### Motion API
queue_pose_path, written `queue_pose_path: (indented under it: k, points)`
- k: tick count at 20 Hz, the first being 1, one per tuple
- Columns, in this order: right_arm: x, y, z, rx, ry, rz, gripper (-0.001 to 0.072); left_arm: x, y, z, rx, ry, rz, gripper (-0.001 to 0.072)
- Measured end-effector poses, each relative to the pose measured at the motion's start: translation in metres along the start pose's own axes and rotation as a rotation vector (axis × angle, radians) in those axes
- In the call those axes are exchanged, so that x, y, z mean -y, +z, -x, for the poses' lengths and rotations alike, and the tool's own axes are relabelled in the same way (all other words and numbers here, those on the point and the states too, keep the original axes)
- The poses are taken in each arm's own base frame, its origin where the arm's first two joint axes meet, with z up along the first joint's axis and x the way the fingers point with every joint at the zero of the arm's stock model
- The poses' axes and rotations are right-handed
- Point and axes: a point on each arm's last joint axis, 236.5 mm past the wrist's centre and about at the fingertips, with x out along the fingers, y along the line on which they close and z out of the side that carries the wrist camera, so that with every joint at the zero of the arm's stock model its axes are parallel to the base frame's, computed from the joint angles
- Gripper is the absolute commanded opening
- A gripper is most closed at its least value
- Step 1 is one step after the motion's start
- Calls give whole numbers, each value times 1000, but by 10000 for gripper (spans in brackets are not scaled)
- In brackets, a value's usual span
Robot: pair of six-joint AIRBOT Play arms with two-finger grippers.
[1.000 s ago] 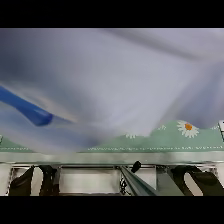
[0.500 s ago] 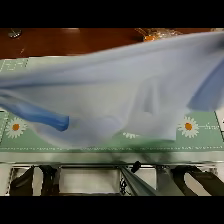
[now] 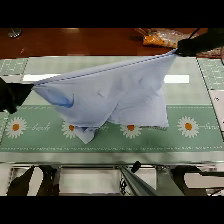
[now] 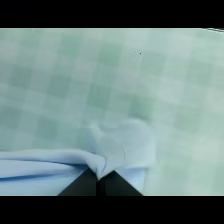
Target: Fold the shirts.
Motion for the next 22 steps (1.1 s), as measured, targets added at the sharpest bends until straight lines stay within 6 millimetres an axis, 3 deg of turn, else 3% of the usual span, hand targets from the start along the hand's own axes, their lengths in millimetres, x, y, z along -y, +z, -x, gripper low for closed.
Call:
queue_pose_path:
  k: [5, 8, 11, 12, 13, 14, 15, 16, 18, 20, 22]
  points:
    - [8, 14, -63, 61, 51, -87, 29, -27, 30, -66, -4, -145, 122, 20]
    - [8, 4, -92, 31, 84, -129, 30, -51, 29, -104, -27, -172, 170, 21]
    - [7, -16, -114, -40, 111, -166, 30, -76, 15, -131, -76, -159, 214, 21]
    - [6, -24, -119, -70, 121, -182, 38, -82, 9, -138, -94, -152, 223, 50]
    - [5, -31, -123, -96, 130, -193, 194, -84, 5, -142, -105, -154, 231, 218]
    - [3, -35, -125, -113, 137, -202, 458, -85, 1, -146, -115, -155, 236, 482]
    - [2, -38, -125, -125, 144, -205, 532, -85, 1, -147, -118, -163, 241, 502]
    - [0, -40, -122, -139, 150, -204, 531, -80, 4, -145, -121, -186, 239, 502]
    - [2, -45, -106, -168, 141, -177, 530, -67, 20, -135, -116, -246, 225, 389]
    - [21, -58, -86, -225, 67, -119, 497, -57, 36, -117, -135, -281, 196, 387]
    - [56, -81, -59, -317, -45, -81, 486, -65, 31, -95, -227, -200, 135, 387]
